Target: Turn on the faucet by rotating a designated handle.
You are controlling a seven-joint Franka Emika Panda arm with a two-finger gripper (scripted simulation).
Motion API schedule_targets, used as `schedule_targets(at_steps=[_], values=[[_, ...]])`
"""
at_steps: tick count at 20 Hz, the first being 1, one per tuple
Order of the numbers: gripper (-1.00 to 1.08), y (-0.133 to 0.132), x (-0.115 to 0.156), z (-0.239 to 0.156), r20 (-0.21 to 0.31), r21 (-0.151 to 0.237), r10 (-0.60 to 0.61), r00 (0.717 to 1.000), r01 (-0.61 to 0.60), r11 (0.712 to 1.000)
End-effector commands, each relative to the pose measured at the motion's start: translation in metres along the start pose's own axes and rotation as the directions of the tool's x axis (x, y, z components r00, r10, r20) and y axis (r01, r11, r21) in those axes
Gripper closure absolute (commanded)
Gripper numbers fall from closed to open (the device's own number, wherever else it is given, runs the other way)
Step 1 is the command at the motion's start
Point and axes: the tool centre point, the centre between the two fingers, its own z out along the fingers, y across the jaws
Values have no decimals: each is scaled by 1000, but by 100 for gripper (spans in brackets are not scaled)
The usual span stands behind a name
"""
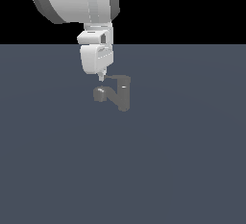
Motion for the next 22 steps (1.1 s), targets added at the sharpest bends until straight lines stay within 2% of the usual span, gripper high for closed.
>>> schedule_targets(at_steps=[1, 4, 20, 21, 22], values=[[108, 7, 10, 1, -3, -4, 7, 1000, -7, 1000], [108, 7, 5, 0, -1, -1, 1, 1000, -1, 1000], [108, 24, 85, 1, -3, -5, 7, 1000, -7, 1000], [108, 24, 85, 1, -3, -5, 7, 1000, -7, 1000], [108, 26, 59, 0, 4, -2, -29, 1000, 29, 1000]])
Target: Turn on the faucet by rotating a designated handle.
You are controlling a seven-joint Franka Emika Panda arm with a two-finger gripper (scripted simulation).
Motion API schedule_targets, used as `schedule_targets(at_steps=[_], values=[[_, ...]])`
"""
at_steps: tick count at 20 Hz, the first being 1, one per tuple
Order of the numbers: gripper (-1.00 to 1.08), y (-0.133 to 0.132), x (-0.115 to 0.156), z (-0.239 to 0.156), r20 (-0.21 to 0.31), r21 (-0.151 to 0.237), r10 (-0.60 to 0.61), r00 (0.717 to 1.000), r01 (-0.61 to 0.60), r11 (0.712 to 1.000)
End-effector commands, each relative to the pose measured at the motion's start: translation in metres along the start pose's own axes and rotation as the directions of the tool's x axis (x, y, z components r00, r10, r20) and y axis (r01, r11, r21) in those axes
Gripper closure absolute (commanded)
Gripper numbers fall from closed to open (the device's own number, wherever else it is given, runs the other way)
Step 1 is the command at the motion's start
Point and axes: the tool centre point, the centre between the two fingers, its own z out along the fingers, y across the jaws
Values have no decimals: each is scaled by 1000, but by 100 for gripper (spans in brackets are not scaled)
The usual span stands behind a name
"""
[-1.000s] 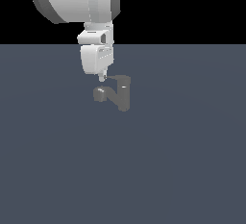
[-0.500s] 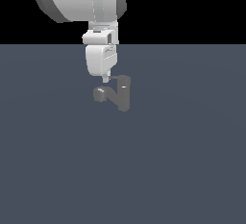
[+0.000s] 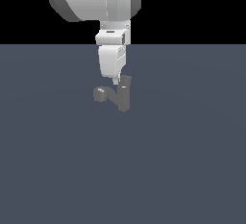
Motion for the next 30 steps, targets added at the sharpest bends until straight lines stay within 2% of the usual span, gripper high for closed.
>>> schedule_targets(at_steps=[1, 16, 17, 18, 30], values=[[108, -3, 6, 0, -1, -1, 2, 1000, -2, 1000], [108, -43, 90, 1, -7, -3, 34, 999, -34, 999], [108, -43, 90, 1, -7, -3, 34, 999, -34, 999], [108, -37, 52, 0, 5, -6, -18, 1000, 18, 1000], [108, -74, 75, 1, -1, -5, 5, 1000, -5, 1000]])
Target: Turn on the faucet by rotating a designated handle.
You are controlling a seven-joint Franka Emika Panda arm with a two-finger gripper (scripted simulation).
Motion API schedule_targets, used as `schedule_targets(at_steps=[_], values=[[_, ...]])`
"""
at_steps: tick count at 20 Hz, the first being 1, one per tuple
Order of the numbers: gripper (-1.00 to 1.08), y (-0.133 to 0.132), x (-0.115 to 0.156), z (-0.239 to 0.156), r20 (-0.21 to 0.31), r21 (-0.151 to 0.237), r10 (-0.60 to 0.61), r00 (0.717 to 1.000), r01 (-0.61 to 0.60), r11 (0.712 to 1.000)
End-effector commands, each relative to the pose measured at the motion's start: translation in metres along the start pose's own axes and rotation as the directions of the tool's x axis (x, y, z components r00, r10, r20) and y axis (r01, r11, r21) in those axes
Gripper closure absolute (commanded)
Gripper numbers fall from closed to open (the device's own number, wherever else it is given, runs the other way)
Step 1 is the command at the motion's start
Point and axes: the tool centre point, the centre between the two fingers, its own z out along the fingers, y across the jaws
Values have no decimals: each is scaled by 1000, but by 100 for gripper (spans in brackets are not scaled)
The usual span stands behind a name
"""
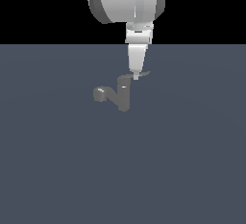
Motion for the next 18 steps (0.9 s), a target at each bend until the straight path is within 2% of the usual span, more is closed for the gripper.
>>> schedule_targets(at_steps=[1, 18], values=[[108, -18, 13, 1, -3, 24, 17, 1000, -17, 1000], [108, -61, 42, 0, -8, 26, 45, 999, -44, 999]])
